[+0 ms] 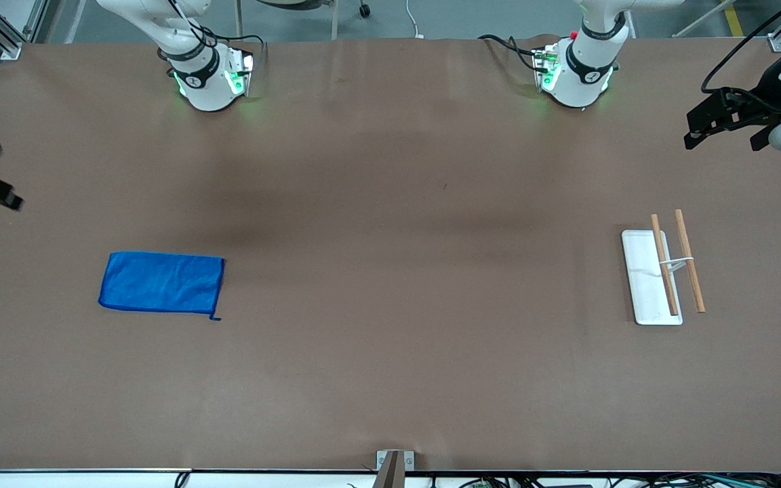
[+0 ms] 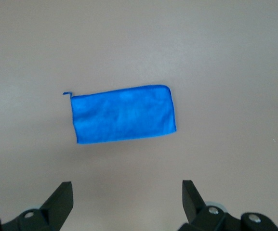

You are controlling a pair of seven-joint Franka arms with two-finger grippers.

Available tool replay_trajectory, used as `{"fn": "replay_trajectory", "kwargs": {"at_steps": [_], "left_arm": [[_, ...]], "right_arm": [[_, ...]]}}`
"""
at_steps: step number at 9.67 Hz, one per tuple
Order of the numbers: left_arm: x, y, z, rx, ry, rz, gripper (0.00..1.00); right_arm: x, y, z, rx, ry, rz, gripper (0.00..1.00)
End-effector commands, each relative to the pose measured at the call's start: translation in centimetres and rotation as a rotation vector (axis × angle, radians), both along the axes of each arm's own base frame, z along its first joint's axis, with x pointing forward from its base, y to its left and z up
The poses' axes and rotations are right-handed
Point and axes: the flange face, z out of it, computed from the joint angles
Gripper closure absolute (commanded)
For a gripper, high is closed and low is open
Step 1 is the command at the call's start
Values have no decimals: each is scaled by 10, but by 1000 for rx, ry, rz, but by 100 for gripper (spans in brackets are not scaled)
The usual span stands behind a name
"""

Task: Right arm passes towel to left arm to hang
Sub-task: 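Reach the right gripper down to the blue towel and pinch its edge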

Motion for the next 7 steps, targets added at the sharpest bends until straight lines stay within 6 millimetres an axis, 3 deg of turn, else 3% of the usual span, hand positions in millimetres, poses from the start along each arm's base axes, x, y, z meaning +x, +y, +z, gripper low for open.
{"fn": "replay_trajectory", "kwargs": {"at_steps": [1, 2, 5, 6, 7], "left_arm": [[2, -1, -11, 9, 32, 5, 0], [2, 1, -11, 6, 32, 0, 0], [3, 1, -12, -2, 30, 5, 0], [4, 3, -13, -2, 28, 8, 0], [5, 4, -12, -8, 18, 14, 0]], "right_arm": [[5, 2, -105, 7, 7, 31, 0], [7, 12, -151, 3, -2, 51, 0], [4, 12, -295, -27, -85, 93, 0], [-6, 13, -331, -37, -119, 106, 0], [-12, 13, -354, -39, -119, 107, 0]]}}
